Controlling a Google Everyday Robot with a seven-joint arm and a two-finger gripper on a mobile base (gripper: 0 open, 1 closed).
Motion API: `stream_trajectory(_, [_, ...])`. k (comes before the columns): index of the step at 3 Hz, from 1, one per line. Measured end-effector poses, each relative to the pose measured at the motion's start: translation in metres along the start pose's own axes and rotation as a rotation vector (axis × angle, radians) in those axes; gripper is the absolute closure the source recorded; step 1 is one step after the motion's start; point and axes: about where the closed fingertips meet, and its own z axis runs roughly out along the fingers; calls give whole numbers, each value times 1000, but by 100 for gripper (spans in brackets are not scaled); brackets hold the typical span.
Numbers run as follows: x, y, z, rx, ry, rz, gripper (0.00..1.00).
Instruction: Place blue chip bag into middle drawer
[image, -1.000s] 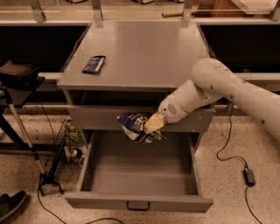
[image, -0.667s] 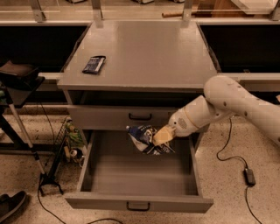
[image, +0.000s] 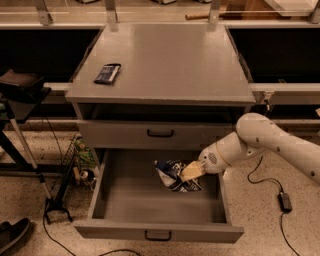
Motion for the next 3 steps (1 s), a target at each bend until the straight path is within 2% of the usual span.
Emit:
stream_trajectory(1, [23, -40, 28, -44, -27, 139, 100])
stream_trajectory(2, [28, -77, 57, -101, -115, 277, 98])
stream_trajectory(3, [18, -91, 72, -124, -184, 328, 76])
